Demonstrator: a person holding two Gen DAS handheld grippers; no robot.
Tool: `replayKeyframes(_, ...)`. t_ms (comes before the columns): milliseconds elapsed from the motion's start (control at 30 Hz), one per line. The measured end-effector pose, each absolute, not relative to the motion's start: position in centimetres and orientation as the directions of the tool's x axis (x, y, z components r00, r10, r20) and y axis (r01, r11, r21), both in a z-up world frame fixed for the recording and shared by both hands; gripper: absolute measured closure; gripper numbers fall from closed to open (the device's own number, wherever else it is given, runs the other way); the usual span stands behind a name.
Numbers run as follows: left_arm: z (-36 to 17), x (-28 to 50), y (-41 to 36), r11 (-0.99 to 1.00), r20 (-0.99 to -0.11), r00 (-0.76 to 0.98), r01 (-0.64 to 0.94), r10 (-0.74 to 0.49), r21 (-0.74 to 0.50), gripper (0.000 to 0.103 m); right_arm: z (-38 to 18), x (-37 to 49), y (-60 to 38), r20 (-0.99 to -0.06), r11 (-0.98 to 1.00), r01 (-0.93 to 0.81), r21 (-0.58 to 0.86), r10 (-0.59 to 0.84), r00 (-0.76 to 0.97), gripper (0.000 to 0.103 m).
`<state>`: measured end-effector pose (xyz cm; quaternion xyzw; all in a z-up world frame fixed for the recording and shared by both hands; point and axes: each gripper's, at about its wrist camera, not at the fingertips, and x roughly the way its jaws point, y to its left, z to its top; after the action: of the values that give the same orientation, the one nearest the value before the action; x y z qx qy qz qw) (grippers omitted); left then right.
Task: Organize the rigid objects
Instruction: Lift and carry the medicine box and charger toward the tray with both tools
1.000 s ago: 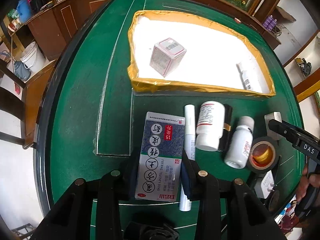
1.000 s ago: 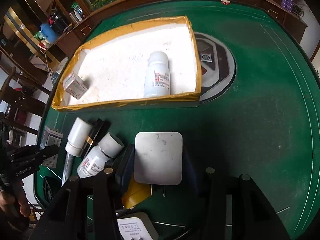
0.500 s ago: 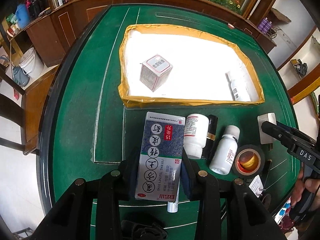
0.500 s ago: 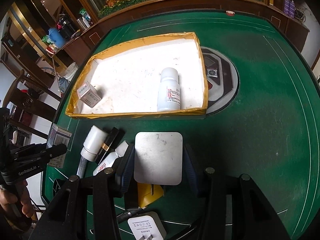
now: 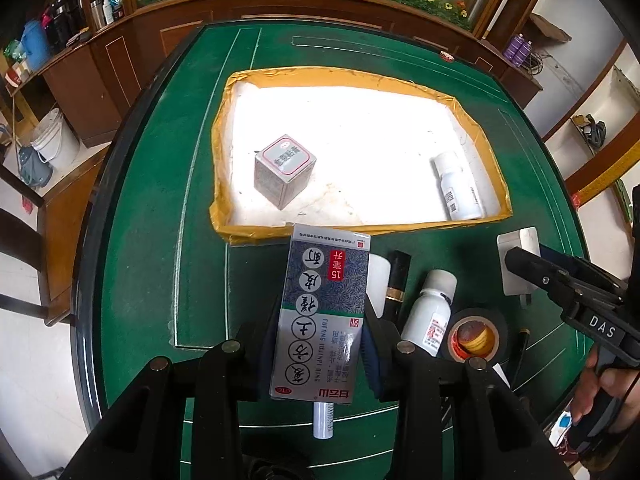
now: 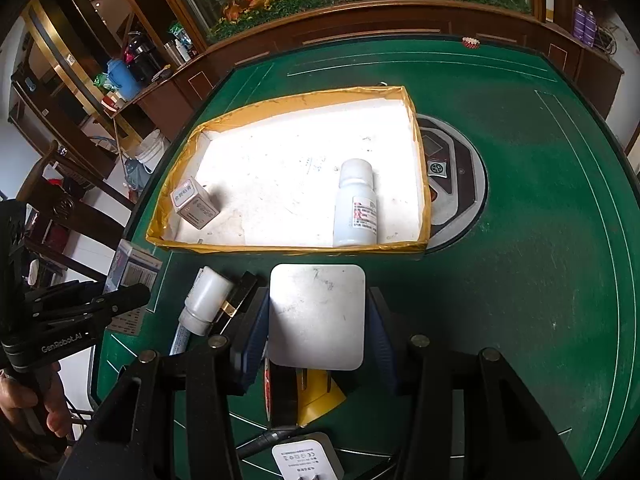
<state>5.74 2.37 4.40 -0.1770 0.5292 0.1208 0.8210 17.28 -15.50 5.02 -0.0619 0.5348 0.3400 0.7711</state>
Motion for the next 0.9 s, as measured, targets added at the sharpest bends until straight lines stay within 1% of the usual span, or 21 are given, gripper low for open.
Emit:
replayKeyframes(533,6.8,8.4,2.4,0.917,-0.893,0.450,-0.355,-0.002,-0.181,0.065,5.7,17.7,-14.4,-0.854,0.753,-0.596,0.279,0.478,0.205,0.057)
replayKeyframes(900,7.0,10.4,3.0,0.923,-0.894,0.448,-0.335,-0.023,-0.191,0.065,6.2,18.5,-13.4,-0.842,0.755,-0.587,0.292,0.494,0.218,0.057)
